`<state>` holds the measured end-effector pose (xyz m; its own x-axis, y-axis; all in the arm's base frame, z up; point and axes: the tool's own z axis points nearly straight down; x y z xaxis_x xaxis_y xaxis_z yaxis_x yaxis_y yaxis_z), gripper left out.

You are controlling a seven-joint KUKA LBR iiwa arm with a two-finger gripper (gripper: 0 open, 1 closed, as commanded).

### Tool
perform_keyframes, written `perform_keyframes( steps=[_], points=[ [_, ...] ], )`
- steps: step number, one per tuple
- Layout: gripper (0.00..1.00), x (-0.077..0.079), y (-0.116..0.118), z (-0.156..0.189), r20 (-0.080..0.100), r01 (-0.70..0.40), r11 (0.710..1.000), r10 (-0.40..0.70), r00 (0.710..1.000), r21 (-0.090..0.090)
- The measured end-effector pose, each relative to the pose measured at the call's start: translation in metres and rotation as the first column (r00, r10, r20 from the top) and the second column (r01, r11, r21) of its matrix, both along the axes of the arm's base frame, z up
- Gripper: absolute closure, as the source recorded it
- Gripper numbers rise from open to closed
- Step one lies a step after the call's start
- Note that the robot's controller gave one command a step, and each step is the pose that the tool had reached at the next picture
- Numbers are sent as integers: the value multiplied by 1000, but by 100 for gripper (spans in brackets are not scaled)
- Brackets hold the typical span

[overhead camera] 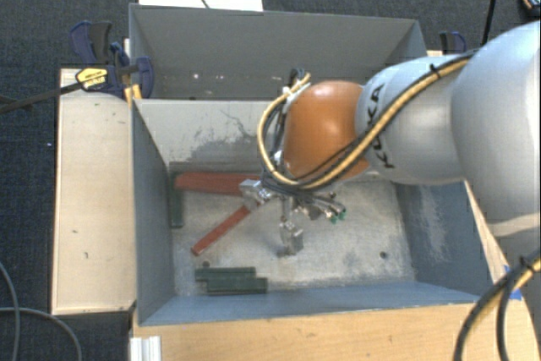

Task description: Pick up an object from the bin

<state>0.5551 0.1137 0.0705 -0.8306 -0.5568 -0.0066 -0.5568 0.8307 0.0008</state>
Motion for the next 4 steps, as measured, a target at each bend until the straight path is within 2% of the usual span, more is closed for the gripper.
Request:
perform_keyframes(
  steps=[1,2,4],
  points=[
    [0,14,69,1,1,-216,976,216,976,-1],
    [100,14,67,0,-1,-210,978,210,978,-2],
    [100,19,68,132,6,-195,981,195,981,-3]
  ],
)
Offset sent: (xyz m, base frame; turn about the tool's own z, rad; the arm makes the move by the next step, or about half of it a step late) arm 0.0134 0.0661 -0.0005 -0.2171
